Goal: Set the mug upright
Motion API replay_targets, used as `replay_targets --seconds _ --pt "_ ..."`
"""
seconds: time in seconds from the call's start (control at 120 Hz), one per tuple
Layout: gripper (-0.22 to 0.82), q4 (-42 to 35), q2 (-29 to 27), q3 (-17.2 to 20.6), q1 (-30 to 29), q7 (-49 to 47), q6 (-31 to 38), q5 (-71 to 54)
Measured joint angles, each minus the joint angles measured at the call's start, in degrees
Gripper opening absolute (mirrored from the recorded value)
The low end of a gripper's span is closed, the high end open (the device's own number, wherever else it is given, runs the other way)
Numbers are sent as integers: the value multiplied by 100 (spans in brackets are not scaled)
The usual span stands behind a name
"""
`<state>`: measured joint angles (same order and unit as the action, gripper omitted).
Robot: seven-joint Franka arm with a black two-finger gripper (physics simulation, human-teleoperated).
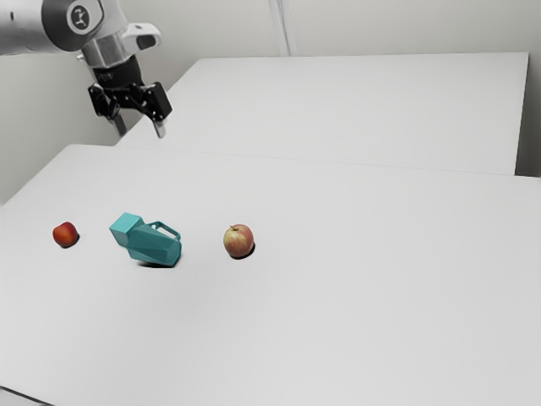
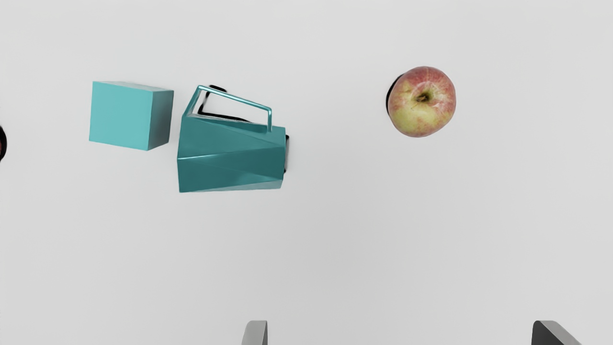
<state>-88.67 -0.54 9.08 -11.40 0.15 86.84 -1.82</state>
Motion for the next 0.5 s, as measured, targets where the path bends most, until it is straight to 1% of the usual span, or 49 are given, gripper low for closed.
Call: replay_targets --seconds 0.242,0.325,0.433,0.5 --pt "60 -106 -98 -7 -26 0 202 -17" --pt "60 -326 -262 -15 24 0 284 10" --pt "60 -503 -349 -80 227 -5 347 296" --pt "60 -595 -312 -107 224 -6 325 526"
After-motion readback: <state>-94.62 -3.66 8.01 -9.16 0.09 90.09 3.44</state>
